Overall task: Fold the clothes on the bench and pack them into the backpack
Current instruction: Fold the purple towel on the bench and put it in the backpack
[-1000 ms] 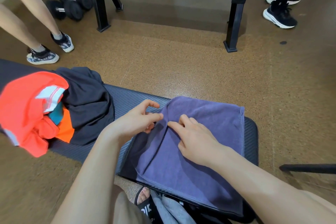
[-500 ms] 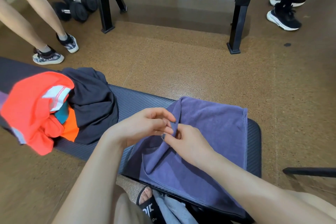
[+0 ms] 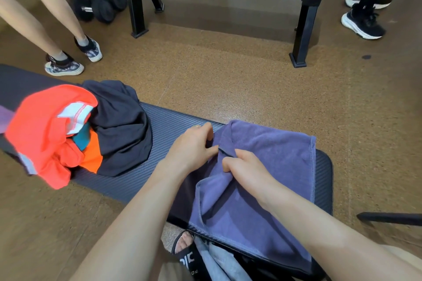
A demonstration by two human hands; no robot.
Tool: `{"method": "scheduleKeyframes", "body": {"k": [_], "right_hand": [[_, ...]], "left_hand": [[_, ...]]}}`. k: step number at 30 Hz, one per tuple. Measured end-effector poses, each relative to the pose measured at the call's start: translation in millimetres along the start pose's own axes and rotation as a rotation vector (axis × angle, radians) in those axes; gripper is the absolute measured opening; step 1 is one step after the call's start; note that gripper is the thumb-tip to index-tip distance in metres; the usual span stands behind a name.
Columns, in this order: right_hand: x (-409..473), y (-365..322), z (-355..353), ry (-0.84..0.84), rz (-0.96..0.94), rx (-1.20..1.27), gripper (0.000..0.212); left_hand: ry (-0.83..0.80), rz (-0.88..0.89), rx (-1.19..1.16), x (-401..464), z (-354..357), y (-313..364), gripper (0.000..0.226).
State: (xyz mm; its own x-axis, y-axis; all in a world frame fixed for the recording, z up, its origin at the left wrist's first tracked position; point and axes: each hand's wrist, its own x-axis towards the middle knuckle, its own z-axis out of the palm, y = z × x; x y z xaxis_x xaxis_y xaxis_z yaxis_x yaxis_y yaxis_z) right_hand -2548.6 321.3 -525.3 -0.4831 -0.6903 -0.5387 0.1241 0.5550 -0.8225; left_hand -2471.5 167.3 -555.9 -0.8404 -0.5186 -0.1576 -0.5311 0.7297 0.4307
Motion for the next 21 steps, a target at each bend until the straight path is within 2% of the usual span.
{"method": "scheduleKeyframes", "body": {"k": [5, 9, 12, 15, 17, 21], "right_hand": [[-2.7, -1.0, 0.7, -0.021, -0.003, 0.026, 0.028], [-3.9, -3.7, 0.3, -0.034, -0.007, -0.002, 0.032], [-4.3, -4.9, -0.3, -0.035, -0.002, -0.017, 0.032], [-2.6, -6.0, -1.7, -0.025, 0.002, 0.008, 0.033], [-1.9, -6.7, -3.0, -0.021, 0.003, 0.017, 0.032], [-3.0, -6.2, -3.6, -0.019, -0.001, 0.029, 0.029]], "left_hand": [[-0.086, 0.036, 0.158, -1.8, 7.0, 6.0, 0.048], [0.064, 0.036, 0.240, 4.7, 13.2, 16.6, 0.028], [0.051, 0.077, 0.120, 6.9, 11.8, 15.0, 0.020], [-0.083, 0.177, 0.045, 3.2, 8.1, 8.2, 0.032], [-0.077, 0.190, 0.078, 4.3, 8.1, 7.9, 0.032], [-0.025, 0.198, 0.087, 11.2, 7.8, 4.9, 0.017]]}}
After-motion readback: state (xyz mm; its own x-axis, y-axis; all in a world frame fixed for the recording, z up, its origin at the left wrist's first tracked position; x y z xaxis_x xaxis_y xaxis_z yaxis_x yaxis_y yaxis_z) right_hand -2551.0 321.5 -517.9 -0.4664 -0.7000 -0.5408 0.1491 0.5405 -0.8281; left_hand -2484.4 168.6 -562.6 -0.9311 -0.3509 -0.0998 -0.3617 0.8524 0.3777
